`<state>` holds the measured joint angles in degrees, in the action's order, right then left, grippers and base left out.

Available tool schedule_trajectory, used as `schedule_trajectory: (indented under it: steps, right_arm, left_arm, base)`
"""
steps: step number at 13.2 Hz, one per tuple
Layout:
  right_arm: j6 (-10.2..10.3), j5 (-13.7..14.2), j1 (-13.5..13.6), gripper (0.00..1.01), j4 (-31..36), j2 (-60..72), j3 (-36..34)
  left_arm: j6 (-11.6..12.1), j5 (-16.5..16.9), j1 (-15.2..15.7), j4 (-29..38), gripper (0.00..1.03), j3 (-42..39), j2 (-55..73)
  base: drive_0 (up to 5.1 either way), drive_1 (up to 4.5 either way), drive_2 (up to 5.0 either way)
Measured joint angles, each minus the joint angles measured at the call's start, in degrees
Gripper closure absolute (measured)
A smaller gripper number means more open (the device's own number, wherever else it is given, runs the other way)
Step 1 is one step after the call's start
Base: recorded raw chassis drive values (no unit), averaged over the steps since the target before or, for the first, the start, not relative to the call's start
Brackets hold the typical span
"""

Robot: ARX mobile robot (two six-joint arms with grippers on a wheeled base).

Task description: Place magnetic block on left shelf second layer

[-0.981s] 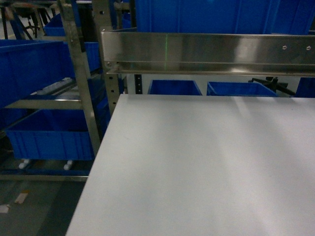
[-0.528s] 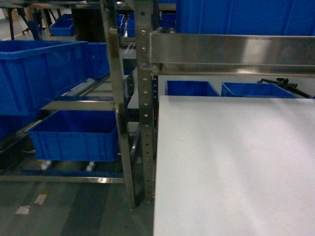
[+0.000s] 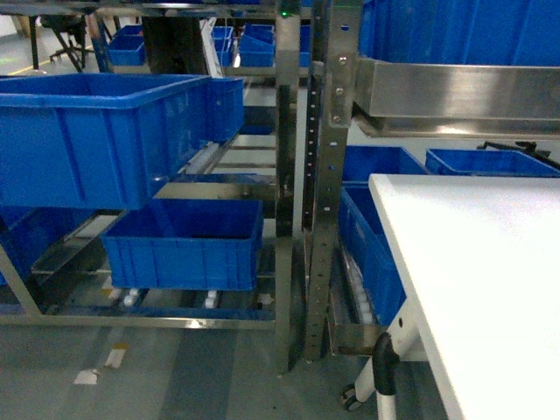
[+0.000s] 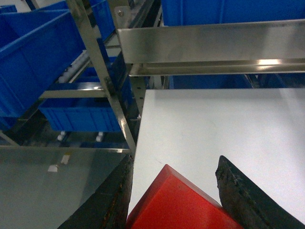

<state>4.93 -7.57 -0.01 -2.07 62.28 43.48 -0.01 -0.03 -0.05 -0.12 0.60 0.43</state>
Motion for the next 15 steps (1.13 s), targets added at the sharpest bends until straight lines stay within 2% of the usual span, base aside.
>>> schedule_trajectory:
  steps: [15]
  right_arm:
    - [0.0, 0.0, 0.0, 0.55, 0.1, -0.1, 0.1]
  left_arm:
    - [0.0, 0.0, 0.0, 0.0, 0.05, 0.0, 0.0]
  base:
    - [-4.9, 2.44, 2.4]
